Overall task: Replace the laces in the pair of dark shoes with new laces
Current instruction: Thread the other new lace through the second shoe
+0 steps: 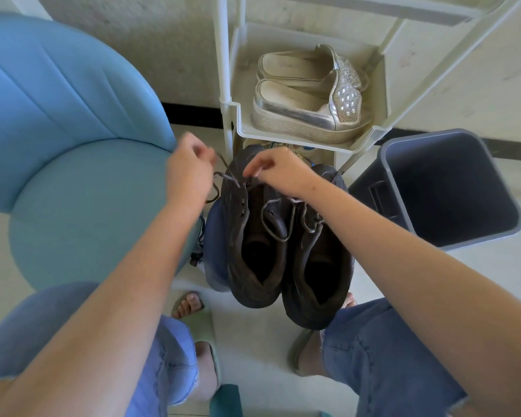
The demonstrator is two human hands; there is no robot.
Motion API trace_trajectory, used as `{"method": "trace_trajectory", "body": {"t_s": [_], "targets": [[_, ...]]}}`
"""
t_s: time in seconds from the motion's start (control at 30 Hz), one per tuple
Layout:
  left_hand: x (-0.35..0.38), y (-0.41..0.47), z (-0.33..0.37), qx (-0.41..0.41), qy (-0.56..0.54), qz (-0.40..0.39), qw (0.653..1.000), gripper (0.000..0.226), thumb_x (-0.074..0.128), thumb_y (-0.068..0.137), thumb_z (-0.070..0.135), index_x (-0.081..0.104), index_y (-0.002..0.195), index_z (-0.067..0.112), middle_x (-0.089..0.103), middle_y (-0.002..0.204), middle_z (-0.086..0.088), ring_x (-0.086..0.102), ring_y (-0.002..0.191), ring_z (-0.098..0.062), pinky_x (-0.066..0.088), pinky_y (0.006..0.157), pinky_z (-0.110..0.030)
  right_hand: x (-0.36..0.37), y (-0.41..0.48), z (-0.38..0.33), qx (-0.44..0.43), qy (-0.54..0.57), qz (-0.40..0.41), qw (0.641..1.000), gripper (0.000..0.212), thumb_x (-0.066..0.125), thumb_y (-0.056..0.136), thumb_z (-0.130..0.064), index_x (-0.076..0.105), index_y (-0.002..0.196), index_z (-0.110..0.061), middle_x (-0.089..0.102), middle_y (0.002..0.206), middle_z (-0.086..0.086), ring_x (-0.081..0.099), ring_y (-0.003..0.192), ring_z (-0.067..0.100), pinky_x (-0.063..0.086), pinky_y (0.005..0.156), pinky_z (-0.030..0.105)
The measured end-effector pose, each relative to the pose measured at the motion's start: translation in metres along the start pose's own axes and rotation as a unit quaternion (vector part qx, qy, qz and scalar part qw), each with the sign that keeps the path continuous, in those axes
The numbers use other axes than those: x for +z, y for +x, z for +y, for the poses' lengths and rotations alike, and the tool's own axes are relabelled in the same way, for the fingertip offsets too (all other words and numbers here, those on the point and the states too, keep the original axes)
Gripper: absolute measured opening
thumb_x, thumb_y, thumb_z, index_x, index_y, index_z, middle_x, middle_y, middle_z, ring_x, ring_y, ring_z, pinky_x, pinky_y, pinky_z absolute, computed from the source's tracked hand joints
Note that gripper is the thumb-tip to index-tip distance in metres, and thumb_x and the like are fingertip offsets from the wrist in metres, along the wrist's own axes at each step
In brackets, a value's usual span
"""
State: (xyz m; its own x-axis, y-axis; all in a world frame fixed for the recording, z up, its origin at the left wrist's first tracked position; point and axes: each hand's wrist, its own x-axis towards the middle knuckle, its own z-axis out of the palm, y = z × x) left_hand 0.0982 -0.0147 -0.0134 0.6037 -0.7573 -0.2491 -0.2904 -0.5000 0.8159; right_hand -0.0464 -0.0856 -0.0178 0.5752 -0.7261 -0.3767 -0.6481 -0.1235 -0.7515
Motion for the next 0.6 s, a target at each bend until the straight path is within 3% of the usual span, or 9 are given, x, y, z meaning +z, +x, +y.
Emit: {"method": "trace_trajectory", "body": {"t_s": [0.07,0.17,0.27,0.33,0.4,0.47,0.53,0.6], "targets": [[-0.015,0.002,0.019,0.013,-0.195,0.038,0.980,0.020,0.036,0.101,0.011,0.037,0.084,0.022,0.061,0.079,-0.003,0.069,0.079,-0.024,0.057,0.077,-0.041,-0.014,0.002,0.000,0.012,0.026,0.031,0.999,0.033,0.044,0.089,0.006,0.069,0.098,-0.013,0.066,0.097,0.002,0.047,0.043,-0.004,0.038,0.043,0.012],[-0.035,0.002,0.043,0.089,-0.335,0.097,0.933,0.019,0.027,0.102,0.010,0.031,0.086,0.020,0.054,0.067,-0.003,0.065,0.055,-0.019,0.056,0.062,-0.031,-0.028,0.002,0.000,0.032,0.040,0.024,0.998,0.035,0.039,0.088,0.010,0.067,0.102,-0.006,0.070,0.101,0.010,0.059,0.068,0.014,0.050,0.066,0.028],[-0.053,0.009,0.051,0.121,-0.421,0.212,0.874,0.012,0.028,0.101,0.009,0.032,0.090,0.012,0.045,0.062,0.002,0.042,0.042,-0.012,0.041,0.046,-0.023,-0.032,-0.003,-0.001,0.024,-0.001,-0.039,0.999,0.028,0.045,0.092,0.001,0.066,0.110,-0.008,0.070,0.101,0.005,0.060,0.067,0.010,0.051,0.068,0.021],[-0.057,0.015,0.050,0.112,-0.408,0.238,0.874,0.012,0.030,0.101,0.011,0.033,0.090,0.012,0.044,0.059,0.005,0.034,0.045,-0.010,0.027,0.043,-0.019,-0.033,-0.006,-0.003,0.010,-0.043,-0.105,0.993,0.020,0.053,0.096,-0.017,0.064,0.112,-0.013,0.066,0.096,-0.005,0.060,0.069,0.008,0.051,0.066,0.016],[-0.050,0.016,0.046,0.115,-0.280,0.188,0.935,0.014,0.034,0.099,0.013,0.035,0.087,0.019,0.047,0.062,0.006,0.037,0.048,-0.008,0.027,0.046,-0.018,-0.032,-0.005,0.001,0.017,-0.117,-0.114,0.986,0.023,0.056,0.096,-0.031,0.062,0.107,-0.012,0.068,0.095,0.002,0.059,0.070,0.012,0.049,0.063,0.017],[-0.035,0.012,0.034,0.104,-0.023,0.060,0.993,0.011,0.040,0.097,0.019,0.043,0.087,0.024,0.055,0.065,0.008,0.044,0.051,-0.003,0.035,0.053,-0.020,-0.031,-0.003,0.006,0.054,-0.180,-0.097,0.977,0.033,0.057,0.094,-0.038,0.061,0.096,-0.005,0.068,0.087,0.011,0.057,0.063,0.014,0.042,0.056,0.019],[-0.017,0.006,0.019,0.037,0.178,-0.086,0.980,0.014,0.049,0.095,0.030,0.056,0.090,0.019,0.062,0.072,0.004,0.051,0.060,-0.007,0.043,0.065,-0.027,-0.031,-0.003,0.009,0.076,-0.202,-0.093,0.972,0.046,0.058,0.091,-0.047,0.061,0.084,-0.002,0.061,0.067,0.007,0.051,0.054,0.012,0.035,0.053,0.019],[0.000,0.001,0.004,-0.010,0.287,-0.193,0.938,0.031,0.056,0.091,0.039,0.063,0.086,0.010,0.063,0.080,-0.007,0.057,0.072,-0.021,0.043,0.072,-0.030,-0.031,-0.003,0.008,0.070,-0.187,-0.093,0.975,0.047,0.059,0.089,-0.049,0.060,0.076,-0.003,0.052,0.061,0.003,0.046,0.052,0.012,0.034,0.053,0.019]]}}
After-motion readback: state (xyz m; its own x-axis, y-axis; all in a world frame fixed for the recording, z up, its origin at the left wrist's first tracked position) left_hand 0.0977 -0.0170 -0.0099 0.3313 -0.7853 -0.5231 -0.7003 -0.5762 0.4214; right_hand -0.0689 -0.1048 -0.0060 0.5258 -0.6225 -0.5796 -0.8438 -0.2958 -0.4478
